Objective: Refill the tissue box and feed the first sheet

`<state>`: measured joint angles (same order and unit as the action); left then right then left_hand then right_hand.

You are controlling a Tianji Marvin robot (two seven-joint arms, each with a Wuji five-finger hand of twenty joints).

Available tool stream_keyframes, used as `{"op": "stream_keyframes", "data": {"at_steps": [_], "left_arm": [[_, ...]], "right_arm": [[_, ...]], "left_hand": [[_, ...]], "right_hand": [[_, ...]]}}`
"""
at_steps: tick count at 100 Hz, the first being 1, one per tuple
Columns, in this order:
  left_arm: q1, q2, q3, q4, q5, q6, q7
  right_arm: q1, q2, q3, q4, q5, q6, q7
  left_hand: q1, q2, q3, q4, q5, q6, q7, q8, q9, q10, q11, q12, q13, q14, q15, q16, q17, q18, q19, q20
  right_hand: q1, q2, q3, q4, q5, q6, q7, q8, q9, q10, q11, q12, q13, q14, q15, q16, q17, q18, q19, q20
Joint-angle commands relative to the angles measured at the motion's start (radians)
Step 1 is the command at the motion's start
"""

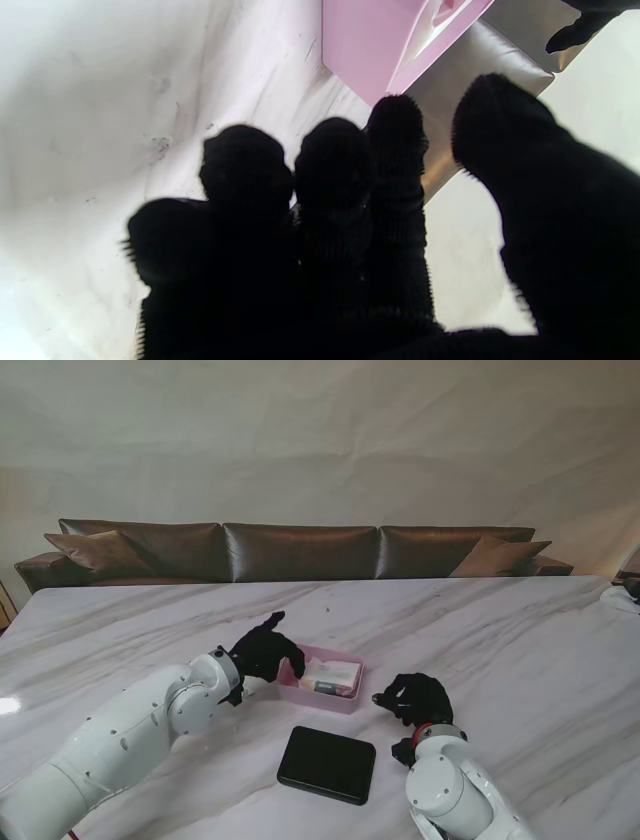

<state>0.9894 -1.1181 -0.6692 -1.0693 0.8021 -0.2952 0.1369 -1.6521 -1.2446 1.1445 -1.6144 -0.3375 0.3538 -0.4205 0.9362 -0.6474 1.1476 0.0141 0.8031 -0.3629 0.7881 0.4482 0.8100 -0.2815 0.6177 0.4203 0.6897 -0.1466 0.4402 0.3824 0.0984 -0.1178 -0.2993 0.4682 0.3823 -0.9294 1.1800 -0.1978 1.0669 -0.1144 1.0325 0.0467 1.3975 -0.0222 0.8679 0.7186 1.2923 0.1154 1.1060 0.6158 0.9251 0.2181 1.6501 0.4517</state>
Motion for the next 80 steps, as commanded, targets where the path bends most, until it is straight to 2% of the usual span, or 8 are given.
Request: {"op": "stream_keyframes", "data": {"at_steps": [1,9,19,36,48,64,72,80], "left_arm": [[0.001,0.01,-0.005,-0.028,0.014,0.006,-0.033],[0.009,0.017,-0.015,-0.043,0.031,0.008,-0.041],[0.018,0.022,-0.023,-0.046,0.057,0.004,-0.026],[0.003,0.017,0.001,0.006,0.072,-0.013,0.043],[-0.01,0.013,0.019,0.033,0.081,-0.019,0.079],[-0.035,0.003,0.054,0.082,0.086,-0.034,0.145],[-0.046,-0.006,0.072,0.11,0.091,-0.039,0.205],[-0.055,-0.008,0.086,0.119,0.101,-0.042,0.226]], "right_arm": [[-0.001,-0.005,-0.001,0.002,0.003,-0.005,0.012],[-0.001,-0.005,-0.002,0.003,0.005,-0.007,0.01],[0.0,-0.005,-0.003,0.005,0.008,-0.011,0.01],[0.004,-0.007,-0.006,0.012,0.017,-0.017,0.009],[0.006,-0.007,-0.007,0.014,0.02,-0.017,0.012],[0.006,-0.007,-0.006,0.015,0.022,-0.016,0.014],[0.005,-0.007,-0.006,0.015,0.022,-0.015,0.015],[0.005,-0.007,-0.005,0.015,0.023,-0.014,0.016]], "left_hand": [[0.034,0.01,0.051,0.042,-0.021,-0.054,0.008,0.014,-0.014,-0.049,-0.011,-0.009,0.02,-0.012,-0.005,0.004,-0.01,-0.051,1.29,0.004],[0.027,0.013,0.039,0.041,-0.02,-0.052,0.009,0.015,-0.011,-0.048,-0.009,-0.008,0.021,-0.009,-0.003,0.004,0.001,-0.055,1.299,0.008],[-0.008,0.011,0.007,0.024,-0.017,-0.051,0.011,0.016,-0.01,-0.048,-0.009,-0.008,0.022,-0.009,0.001,0.005,0.009,-0.055,1.311,0.014],[-0.047,-0.021,0.01,-0.002,-0.01,-0.06,0.018,0.019,-0.003,-0.053,-0.006,-0.007,0.026,-0.015,0.004,0.004,0.009,-0.063,1.31,0.014],[-0.048,-0.043,0.025,-0.013,0.002,-0.067,0.03,0.024,0.005,-0.064,0.001,-0.004,0.032,-0.021,0.007,0.002,0.011,-0.087,1.306,0.012],[-0.044,-0.07,0.04,-0.018,0.029,-0.082,0.053,0.033,0.023,-0.079,0.012,-0.001,0.043,-0.037,0.007,-0.004,0.018,-0.124,1.3,0.007],[-0.047,-0.091,0.042,-0.02,0.034,-0.084,0.057,0.034,0.025,-0.084,0.015,0.0,0.046,-0.039,0.008,-0.006,0.03,-0.127,1.304,0.007],[-0.048,-0.1,0.046,-0.022,0.04,-0.09,0.062,0.036,0.03,-0.089,0.018,0.001,0.051,-0.043,0.009,-0.007,0.032,-0.129,1.304,0.007]], "right_hand": [[-0.009,0.009,-0.008,0.013,0.013,-0.01,0.02,0.005,0.049,-0.002,0.0,0.018,0.017,0.018,0.024,0.012,0.011,-0.03,0.018,0.018],[-0.009,0.009,-0.008,0.013,0.014,-0.01,0.021,0.005,0.049,-0.002,0.0,0.018,0.017,0.018,0.024,0.012,0.011,-0.03,0.018,0.018],[-0.01,0.01,-0.008,0.013,0.014,-0.01,0.021,0.005,0.05,-0.002,0.0,0.018,0.017,0.017,0.024,0.012,0.011,-0.03,0.018,0.018],[-0.01,0.012,-0.009,0.014,0.016,-0.008,0.022,0.005,0.051,-0.002,0.001,0.019,0.017,0.017,0.026,0.012,0.011,-0.033,0.019,0.018],[-0.009,0.012,-0.009,0.014,0.017,-0.01,0.022,0.005,0.051,-0.002,0.003,0.019,0.017,0.018,0.026,0.012,0.011,-0.033,0.019,0.018],[-0.009,0.011,-0.01,0.014,0.017,-0.009,0.022,0.005,0.052,-0.001,0.005,0.02,0.017,0.017,0.027,0.012,0.011,-0.033,0.019,0.018],[-0.01,0.012,-0.01,0.014,0.018,-0.008,0.023,0.005,0.052,-0.001,0.005,0.02,0.017,0.018,0.027,0.012,0.011,-0.033,0.019,0.018],[-0.01,0.014,-0.01,0.014,0.018,-0.007,0.022,0.005,0.052,0.0,0.007,0.021,0.017,0.018,0.027,0.012,0.011,-0.033,0.019,0.018]]}}
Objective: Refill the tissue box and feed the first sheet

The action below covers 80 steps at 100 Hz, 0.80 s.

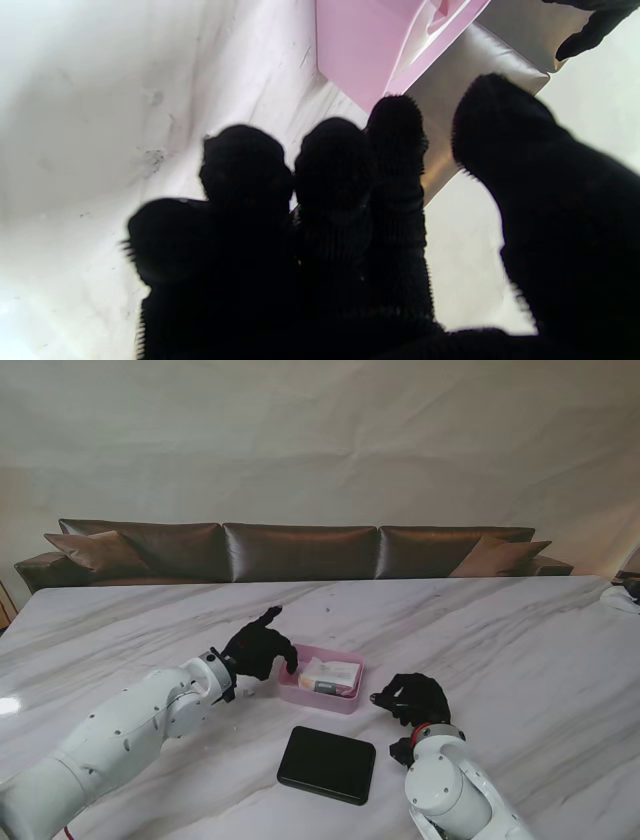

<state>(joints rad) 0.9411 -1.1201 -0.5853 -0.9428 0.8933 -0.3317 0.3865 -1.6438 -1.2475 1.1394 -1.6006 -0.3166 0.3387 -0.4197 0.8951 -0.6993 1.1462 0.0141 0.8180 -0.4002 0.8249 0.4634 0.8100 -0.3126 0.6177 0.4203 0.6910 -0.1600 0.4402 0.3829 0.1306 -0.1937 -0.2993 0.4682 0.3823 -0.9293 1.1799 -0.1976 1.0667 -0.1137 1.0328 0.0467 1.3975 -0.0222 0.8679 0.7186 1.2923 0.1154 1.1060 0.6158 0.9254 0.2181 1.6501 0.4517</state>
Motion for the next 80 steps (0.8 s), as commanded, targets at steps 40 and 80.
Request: {"op": "stream_keyframes", "data": {"at_steps": [40,80], "left_arm": [[-0.037,-0.02,0.052,0.049,-0.006,-0.048,0.016],[-0.036,-0.001,0.078,0.041,0.028,-0.028,0.003]], "right_arm": [[-0.002,-0.004,0.001,0.004,0.012,-0.003,0.018],[-0.005,-0.006,0.002,0.001,0.02,-0.005,0.015]], "left_hand": [[0.011,-0.077,0.074,-0.019,0.074,-0.069,0.055,0.028,0.075,-0.073,0.031,0.003,0.098,-0.04,0.008,-0.02,0.064,-0.081,1.299,-0.003],[0.039,-0.052,0.07,-0.007,0.09,-0.073,0.064,0.027,0.11,-0.054,0.027,-0.003,0.138,-0.011,0.031,0.003,0.101,-0.049,1.341,0.01]], "right_hand": [[-0.012,0.017,-0.013,0.014,0.022,-0.005,0.021,0.005,0.053,0.0,0.015,0.022,0.017,0.017,0.03,0.012,0.011,-0.033,0.019,0.018],[-0.011,0.021,-0.015,0.017,0.025,-0.001,0.021,0.006,0.053,0.0,0.023,0.022,0.017,0.017,0.033,0.012,0.011,-0.033,0.019,0.018]]}}
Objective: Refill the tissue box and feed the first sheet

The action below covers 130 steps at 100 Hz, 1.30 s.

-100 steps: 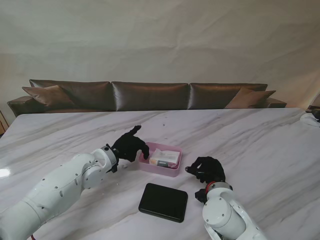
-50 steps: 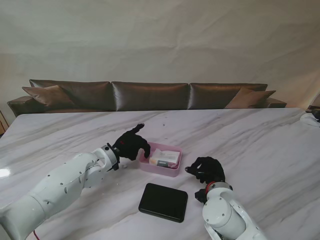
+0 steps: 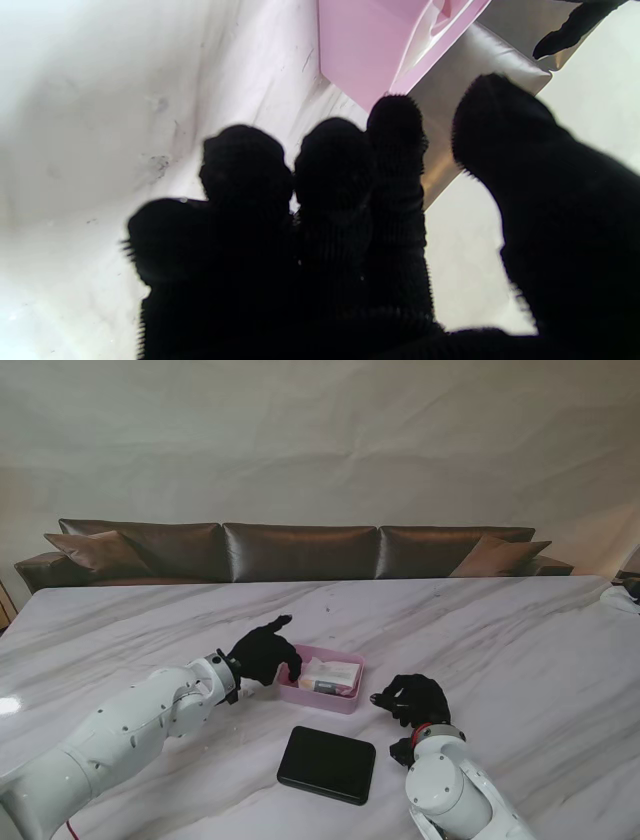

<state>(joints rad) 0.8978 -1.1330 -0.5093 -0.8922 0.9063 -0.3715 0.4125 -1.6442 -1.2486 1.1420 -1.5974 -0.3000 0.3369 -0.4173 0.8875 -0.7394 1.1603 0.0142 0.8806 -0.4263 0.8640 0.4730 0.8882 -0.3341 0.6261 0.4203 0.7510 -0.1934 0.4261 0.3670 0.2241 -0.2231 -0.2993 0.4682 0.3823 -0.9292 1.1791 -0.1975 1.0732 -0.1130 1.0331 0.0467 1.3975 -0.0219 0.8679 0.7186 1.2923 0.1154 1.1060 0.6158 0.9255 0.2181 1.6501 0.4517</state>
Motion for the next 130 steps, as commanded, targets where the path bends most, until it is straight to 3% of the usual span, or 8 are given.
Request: {"op": "stream_keyframes", "data": {"at_steps": [1,24,47,64,82,104,114,130], "left_arm": [[0.008,0.013,0.001,-0.012,0.016,0.013,-0.026],[0.031,0.031,-0.023,-0.044,0.04,0.025,-0.055],[0.045,0.046,-0.03,-0.07,0.062,0.036,-0.085],[0.059,0.051,-0.038,-0.085,0.069,0.046,-0.099],[0.07,0.052,-0.05,-0.093,0.062,0.054,-0.118],[0.061,0.038,-0.022,-0.054,0.021,0.057,-0.12],[0.051,0.028,0.001,-0.024,0.0,0.058,-0.107],[0.039,0.015,0.027,0.012,-0.021,0.058,-0.08]], "right_arm": [[-0.004,-0.005,-0.001,-0.002,0.003,-0.003,0.013],[-0.002,-0.006,-0.005,0.001,0.007,-0.009,0.01],[-0.001,-0.008,-0.008,0.003,0.012,-0.011,0.007],[-0.003,-0.008,-0.007,-0.001,0.012,-0.011,0.006],[-0.007,-0.008,-0.005,-0.003,0.015,-0.015,0.002],[-0.011,-0.009,-0.002,-0.005,0.018,-0.016,-0.002],[-0.013,-0.009,0.0,-0.007,0.016,-0.017,-0.001],[-0.018,-0.008,0.002,-0.014,0.013,-0.013,-0.002]], "left_hand": [[0.049,-0.011,0.056,-0.006,0.029,-0.047,0.027,0.018,0.034,-0.032,0.019,-0.003,0.079,0.024,0.046,0.02,0.007,-0.017,1.342,0.01],[0.047,-0.01,0.046,-0.006,0.03,-0.045,0.039,0.022,0.041,-0.017,0.027,-0.001,0.083,0.044,0.067,0.051,-0.004,0.006,1.374,-0.004],[0.018,-0.071,0.022,-0.057,0.018,-0.047,0.035,0.021,0.04,-0.011,0.028,0.0,0.098,0.057,0.056,0.136,-0.014,0.087,1.433,0.054],[-0.11,-0.104,-0.03,-0.113,-0.003,-0.045,0.019,0.018,0.037,-0.014,-0.005,0.034,0.07,0.044,0.047,0.13,-0.07,0.169,1.414,0.066],[-0.175,-0.152,-0.094,-0.2,-0.024,-0.04,0.007,0.006,0.023,-0.009,-0.021,0.054,0.03,0.048,0.075,0.107,-0.164,0.308,1.329,0.044],[-0.238,-0.19,-0.131,-0.282,-0.083,-0.051,0.126,-0.033,-0.018,0.031,0.072,0.089,-0.037,0.092,0.174,0.215,-0.188,0.334,1.322,0.045],[-0.254,-0.2,-0.122,-0.289,-0.122,-0.057,0.202,0.046,-0.049,0.042,0.148,0.145,-0.075,0.111,0.242,0.279,-0.184,0.33,1.34,0.055],[-0.238,-0.201,-0.14,-0.301,-0.124,-0.066,0.315,0.293,-0.038,0.052,0.265,0.296,-0.104,0.136,0.392,0.406,-0.142,0.308,1.418,0.093]], "right_hand": [[-0.011,0.021,-0.014,0.016,0.019,-0.002,0.02,0.006,0.053,0.0,0.023,0.022,0.017,0.017,0.033,0.012,0.011,-0.033,0.019,0.018],[-0.011,0.02,-0.015,0.017,0.02,-0.004,0.021,0.007,0.053,0.0,0.027,0.021,0.017,0.016,0.034,0.012,0.011,-0.033,0.019,0.018],[-0.01,0.021,-0.015,0.017,0.019,-0.003,0.021,0.006,0.053,-0.001,0.029,0.02,0.017,0.016,0.035,0.012,0.011,-0.033,0.019,0.018],[-0.01,0.022,-0.015,0.017,0.02,-0.003,0.022,0.006,0.052,-0.001,0.029,0.019,0.017,0.015,0.034,0.011,0.01,-0.034,0.019,0.018],[-0.009,0.025,-0.014,0.019,0.019,-0.003,0.022,0.006,0.053,0.0,0.03,0.018,0.017,0.015,0.034,0.01,0.01,-0.035,0.018,0.018],[-0.007,0.023,-0.014,0.019,0.019,-0.005,0.024,0.005,0.053,0.0,0.032,0.018,0.017,0.016,0.034,0.01,0.009,-0.035,0.018,0.018],[-0.007,0.025,-0.014,0.019,0.019,-0.005,0.025,0.005,0.053,0.0,0.033,0.018,0.017,0.016,0.034,0.01,0.009,-0.036,0.018,0.018],[-0.006,0.025,-0.013,0.019,0.021,-0.005,0.028,0.004,0.053,0.0,0.037,0.018,0.018,0.016,0.037,0.011,0.009,-0.036,0.018,0.019]]}}
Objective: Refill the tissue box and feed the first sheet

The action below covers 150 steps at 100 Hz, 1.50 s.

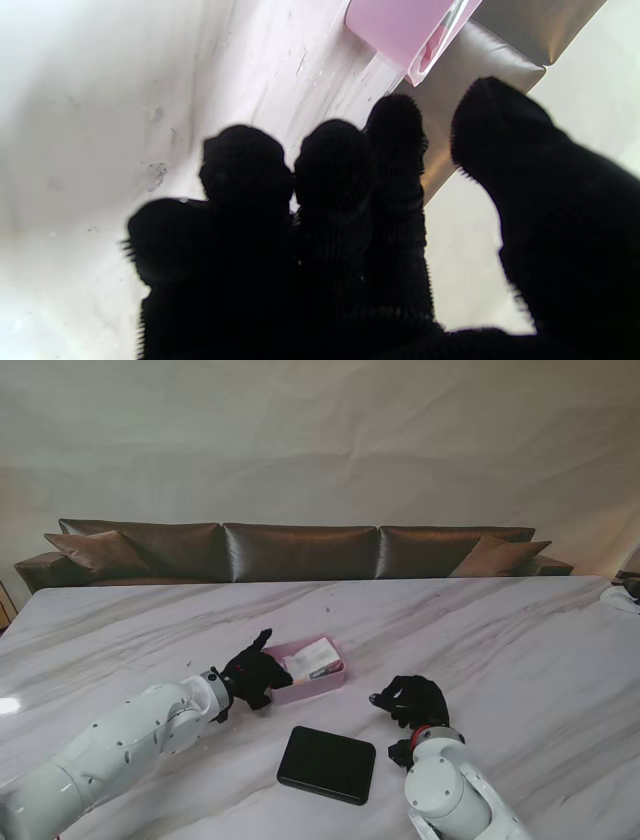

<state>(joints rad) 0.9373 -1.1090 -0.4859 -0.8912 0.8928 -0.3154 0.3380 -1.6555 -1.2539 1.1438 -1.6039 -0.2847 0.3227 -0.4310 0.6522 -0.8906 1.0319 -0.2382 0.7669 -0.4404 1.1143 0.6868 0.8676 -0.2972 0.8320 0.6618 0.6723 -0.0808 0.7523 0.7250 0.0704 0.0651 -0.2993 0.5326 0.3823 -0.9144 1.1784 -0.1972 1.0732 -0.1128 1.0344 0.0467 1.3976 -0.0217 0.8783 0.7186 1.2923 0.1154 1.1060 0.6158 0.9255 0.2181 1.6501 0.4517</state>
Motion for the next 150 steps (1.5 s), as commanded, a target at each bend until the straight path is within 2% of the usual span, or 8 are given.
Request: {"op": "stream_keyframes", "data": {"at_steps": [1,11,20,35,56,88,115,150], "left_arm": [[-0.001,-0.01,0.005,0.013,-0.009,0.002,-0.003],[-0.011,-0.025,0.027,0.052,-0.023,0.002,0.038],[-0.018,-0.038,0.04,0.082,-0.04,-0.007,0.065],[-0.018,-0.054,0.038,0.112,-0.061,-0.027,0.102],[0.018,-0.046,-0.044,0.056,-0.079,-0.037,0.047],[0.149,-0.009,-0.301,-0.208,-0.159,-0.006,-0.214],[0.185,-0.006,-0.393,-0.304,-0.309,0.005,-0.361],[0.215,0.036,-0.466,-0.492,-0.406,0.058,-0.603]], "right_arm": [[-0.006,-0.003,0.0,-0.008,-0.002,0.001,0.011],[-0.004,-0.003,-0.001,-0.006,-0.003,-0.001,0.01],[-0.003,-0.003,-0.002,-0.005,-0.004,-0.001,0.011],[-0.003,-0.004,-0.003,-0.006,-0.004,-0.001,0.007],[-0.002,-0.004,-0.005,-0.006,-0.005,-0.003,0.006],[-0.011,-0.001,-0.001,-0.027,-0.013,-0.016,0.005],[-0.019,0.007,0.001,-0.049,-0.025,-0.048,0.019],[-0.005,0.001,-0.02,-0.035,-0.005,-0.069,0.01]], "left_hand": [[0.001,-0.051,-0.015,-0.05,-0.008,-0.051,0.076,0.097,-0.014,0.016,0.069,0.065,-0.026,0.025,0.079,0.059,0.017,0.017,1.428,0.033],[0.029,-0.053,-0.032,-0.048,0.041,-0.033,0.191,0.354,0.029,0.032,0.192,0.172,-0.005,0.05,0.222,0.19,0.081,-0.001,1.535,0.087],[0.1,0.005,-0.046,-0.011,0.112,-0.015,0.288,0.459,0.087,0.058,0.307,0.248,0.043,0.063,0.353,0.286,0.171,-0.007,1.644,0.142],[0.157,0.085,0.059,0.14,0.221,0.032,0.385,0.557,0.168,0.11,0.469,0.346,0.167,0.091,0.513,0.426,0.296,0.01,1.76,0.251],[0.229,0.056,0.141,0.216,0.304,0.048,0.417,0.577,0.229,0.164,0.544,0.395,0.306,0.095,0.605,0.469,0.417,0.016,1.856,0.293],[0.24,0.028,0.193,0.274,0.321,0.045,0.412,0.604,0.26,0.177,0.556,0.424,0.365,0.093,0.626,0.496,0.449,0.007,1.931,0.139],[0.242,0.031,0.194,0.292,0.316,0.038,0.407,0.608,0.259,0.173,0.558,0.431,0.366,0.088,0.63,0.503,0.448,0.002,1.936,0.128],[0.24,0.045,0.178,0.311,0.306,0.026,0.393,0.629,0.248,0.163,0.556,0.447,0.349,0.078,0.626,0.519,0.426,-0.023,1.931,0.145]], "right_hand": [[-0.006,0.01,-0.013,0.019,0.022,-0.005,0.027,0.005,0.053,0.0,0.027,0.019,0.018,0.016,0.037,0.011,0.009,-0.036,0.018,0.019],[-0.005,0.008,-0.013,0.019,0.023,-0.008,0.028,0.004,0.054,0.0,0.029,0.019,0.018,0.016,0.038,0.012,0.009,-0.037,0.019,0.019],[-0.004,0.007,-0.012,0.018,0.024,-0.008,0.03,0.003,0.054,0.001,0.032,0.019,0.018,0.016,0.041,0.013,0.009,-0.037,0.021,0.021],[-0.004,0.008,-0.011,0.018,0.027,-0.01,0.033,0.002,0.054,0.0,0.037,0.02,0.018,0.016,0.043,0.013,0.009,-0.038,0.022,0.022],[-0.007,0.013,-0.01,0.019,0.03,-0.008,0.036,0.0,0.054,0.001,0.042,0.019,0.017,0.017,0.047,0.014,0.01,-0.039,0.023,0.024],[-0.038,0.03,-0.027,0.028,0.034,0.001,0.003,0.003,0.053,0.004,0.026,0.008,0.017,0.02,0.038,0.009,0.008,-0.036,0.02,0.026],[-0.117,0.107,-0.077,0.087,0.015,0.032,-0.179,0.137,0.006,0.001,0.003,0.034,0.015,0.021,-0.013,-0.001,-0.032,-0.044,0.002,0.04],[-0.113,0.107,-0.08,0.094,-0.01,0.029,-0.208,0.156,-0.028,-0.001,0.003,0.04,0.007,0.022,-0.045,-0.007,-0.057,-0.048,-0.007,0.042]]}}
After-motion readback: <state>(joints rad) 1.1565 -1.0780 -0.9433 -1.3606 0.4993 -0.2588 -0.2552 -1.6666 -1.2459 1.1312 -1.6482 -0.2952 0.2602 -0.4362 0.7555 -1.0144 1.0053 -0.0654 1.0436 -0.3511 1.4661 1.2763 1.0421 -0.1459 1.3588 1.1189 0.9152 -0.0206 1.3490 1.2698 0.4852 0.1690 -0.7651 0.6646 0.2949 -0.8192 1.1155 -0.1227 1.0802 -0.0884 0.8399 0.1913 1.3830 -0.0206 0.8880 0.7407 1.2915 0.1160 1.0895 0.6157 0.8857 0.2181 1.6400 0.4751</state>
